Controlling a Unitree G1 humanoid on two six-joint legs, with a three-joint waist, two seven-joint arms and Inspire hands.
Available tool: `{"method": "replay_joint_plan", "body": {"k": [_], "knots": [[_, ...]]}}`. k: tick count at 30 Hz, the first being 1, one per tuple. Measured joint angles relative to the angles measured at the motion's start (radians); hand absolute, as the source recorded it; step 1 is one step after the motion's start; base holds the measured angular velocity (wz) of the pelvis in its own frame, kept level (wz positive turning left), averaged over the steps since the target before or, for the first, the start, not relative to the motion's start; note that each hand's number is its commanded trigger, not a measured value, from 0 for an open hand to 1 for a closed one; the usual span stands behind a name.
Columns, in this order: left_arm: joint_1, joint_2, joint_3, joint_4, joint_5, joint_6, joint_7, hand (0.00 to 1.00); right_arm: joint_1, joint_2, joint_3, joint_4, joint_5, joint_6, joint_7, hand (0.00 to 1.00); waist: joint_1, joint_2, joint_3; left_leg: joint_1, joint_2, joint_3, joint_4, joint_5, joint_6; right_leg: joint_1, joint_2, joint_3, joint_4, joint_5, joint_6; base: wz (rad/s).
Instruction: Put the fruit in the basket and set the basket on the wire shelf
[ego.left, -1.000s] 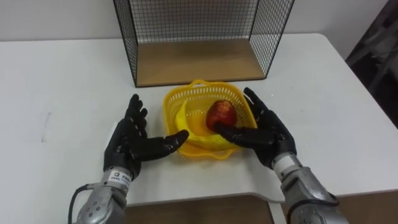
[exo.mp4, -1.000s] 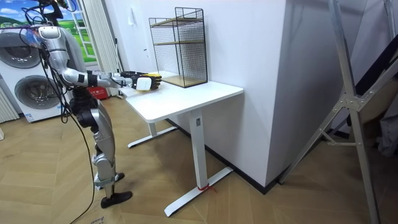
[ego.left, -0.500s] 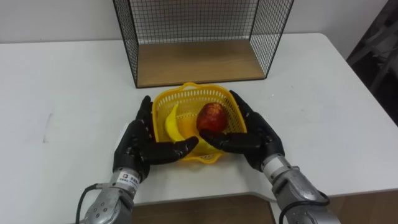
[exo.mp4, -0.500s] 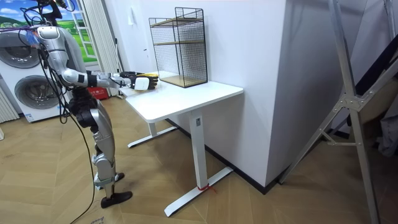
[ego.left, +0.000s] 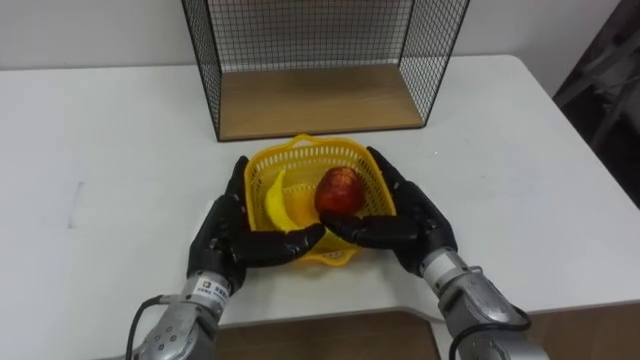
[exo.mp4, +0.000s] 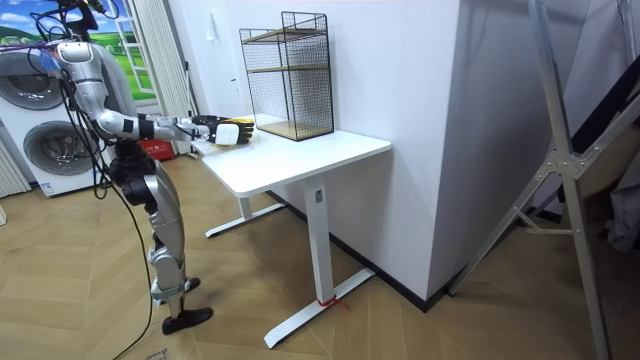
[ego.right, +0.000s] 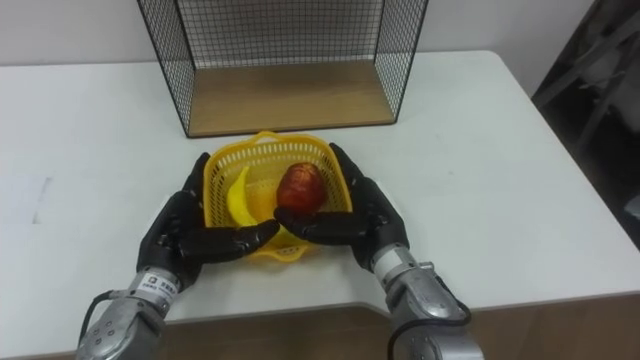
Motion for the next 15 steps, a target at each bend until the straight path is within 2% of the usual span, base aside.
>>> {"method": "replay_joint_plan", "body": {"k": [11,14,15], "knots": [[-0.003,-0.004,-0.019,-0.001,-0.023,-0.015,0.000,0.00,0.000,0.004,0.024,0.000,0.045,-0.025,-0.035,0.00,-0.025,0.000,-0.0001,-0.009,0.001,-0.001,0.012,0.000,0.000,-0.004,0.000,-0.001,0.002,0.000,0.000,0.01],[-0.029,-0.006,-0.020,-0.002,-0.021,-0.015,0.002,0.00,0.000,0.015,0.022,-0.005,0.044,-0.044,-0.057,0.00,-0.025,0.002,-0.0003,-0.021,0.003,0.006,0.017,0.000,0.000,-0.022,0.001,0.003,0.017,0.001,-0.001,-0.05],[-0.033,-0.006,-0.018,-0.011,-0.021,-0.015,0.002,0.00,0.000,0.018,0.021,-0.021,0.043,-0.044,-0.068,0.00,-0.027,0.006,-0.0027,-0.027,0.003,0.008,0.017,0.000,0.000,-0.031,0.001,0.005,0.021,0.001,-0.002,-0.04]]}}
